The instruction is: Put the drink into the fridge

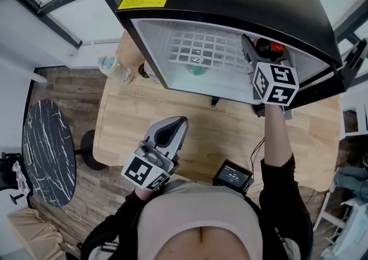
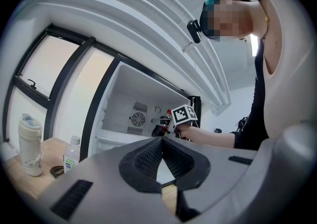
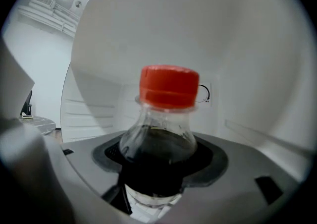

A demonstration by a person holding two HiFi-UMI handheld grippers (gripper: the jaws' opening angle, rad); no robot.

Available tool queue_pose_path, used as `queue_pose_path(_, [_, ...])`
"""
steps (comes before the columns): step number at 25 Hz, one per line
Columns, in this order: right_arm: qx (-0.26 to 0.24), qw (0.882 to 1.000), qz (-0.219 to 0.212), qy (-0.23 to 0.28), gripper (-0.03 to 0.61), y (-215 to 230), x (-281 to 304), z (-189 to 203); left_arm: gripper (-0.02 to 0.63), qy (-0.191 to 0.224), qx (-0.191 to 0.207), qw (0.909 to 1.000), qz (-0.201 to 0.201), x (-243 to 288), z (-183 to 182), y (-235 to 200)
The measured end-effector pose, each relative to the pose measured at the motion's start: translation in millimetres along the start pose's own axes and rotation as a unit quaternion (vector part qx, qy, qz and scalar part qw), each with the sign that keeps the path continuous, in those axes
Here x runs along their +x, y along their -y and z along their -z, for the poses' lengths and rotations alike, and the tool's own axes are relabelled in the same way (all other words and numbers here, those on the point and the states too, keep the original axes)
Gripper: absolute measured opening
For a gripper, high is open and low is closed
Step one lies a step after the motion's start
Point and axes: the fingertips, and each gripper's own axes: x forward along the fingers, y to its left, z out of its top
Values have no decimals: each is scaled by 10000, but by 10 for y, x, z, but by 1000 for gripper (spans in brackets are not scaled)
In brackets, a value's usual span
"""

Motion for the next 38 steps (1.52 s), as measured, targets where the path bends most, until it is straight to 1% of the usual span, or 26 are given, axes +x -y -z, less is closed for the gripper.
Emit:
queue_pose_path(7, [-100,9996,-238,-101,327,-101,-116,-2,5,16,4,10000,75,41,-5,48])
queue_pose_path(10, [3,9994,-340,-85,327,-128,-159,-16,5,6,14,9999,111,53,-7,65])
queue_pose_path(12, [28,9991,-395,-176,327,-132,-142,12,5,6,18,9999,108,53,-10,71])
queue_pose_path(16, [-57,9982,-443,-388,327,-131,-93,60,5,9,25,9999,119,54,-10,97])
queue_pose_path(19, [-297,9975,-487,-412,328,-197,-30,59,5,-1,19,9999,110,47,-7,97])
queue_pose_path(20, [-317,9977,-459,-394,328,-202,-16,60,5,2,18,9999,107,46,-9,98])
queue_pose_path(24, [-46,9994,-286,-181,327,-134,-24,55,5,15,35,9999,110,39,-20,88])
queue_pose_path(29, [-218,9993,-269,-125,328,-150,-37,48,5,-19,43,9999,92,26,-5,71])
queue_pose_path(33, [-319,9994,-133,45,337,-125,-78,-25,5,-14,45,9999,138,59,-13,87])
queue_pose_path(38, [-189,9997,-8,172,347,-96,-174,-58,5,-12,47,9999,160,68,-15,105])
